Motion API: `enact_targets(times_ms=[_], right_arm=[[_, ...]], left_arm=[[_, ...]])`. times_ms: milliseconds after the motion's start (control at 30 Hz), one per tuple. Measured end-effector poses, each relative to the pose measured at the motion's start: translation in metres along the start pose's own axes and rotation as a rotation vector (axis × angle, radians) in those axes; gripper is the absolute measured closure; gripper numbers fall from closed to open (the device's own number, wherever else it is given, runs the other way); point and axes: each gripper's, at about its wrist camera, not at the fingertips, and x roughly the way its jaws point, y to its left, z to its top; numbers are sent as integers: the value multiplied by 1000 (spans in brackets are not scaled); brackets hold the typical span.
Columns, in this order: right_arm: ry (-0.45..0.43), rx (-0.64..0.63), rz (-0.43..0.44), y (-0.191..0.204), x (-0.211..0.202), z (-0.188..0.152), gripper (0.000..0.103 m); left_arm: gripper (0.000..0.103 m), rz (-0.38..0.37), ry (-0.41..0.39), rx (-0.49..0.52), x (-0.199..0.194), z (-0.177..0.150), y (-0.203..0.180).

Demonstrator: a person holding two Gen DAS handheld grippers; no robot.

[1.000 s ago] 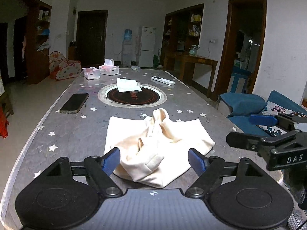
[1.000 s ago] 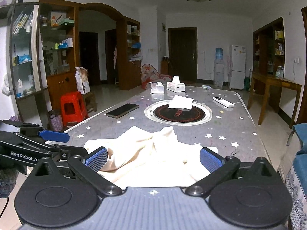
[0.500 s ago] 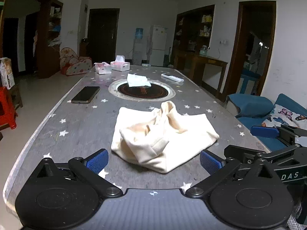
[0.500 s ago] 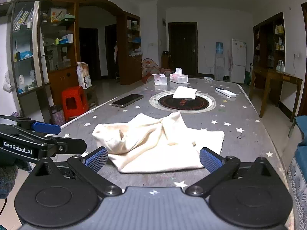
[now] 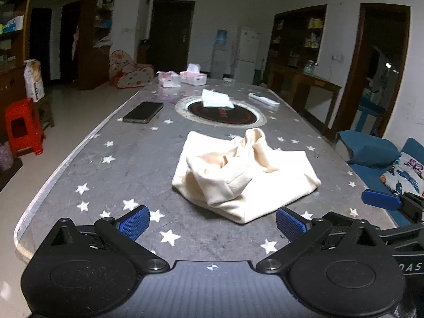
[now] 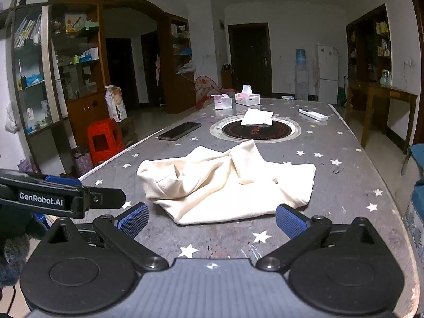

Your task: Fold clothes

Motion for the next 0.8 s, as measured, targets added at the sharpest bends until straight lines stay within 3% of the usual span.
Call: enact_targets(times_ms=[800], right_arm=[[34,23,0,5,5,-6,0]], left_arm=[[0,35,61,18,11,-10,-8]])
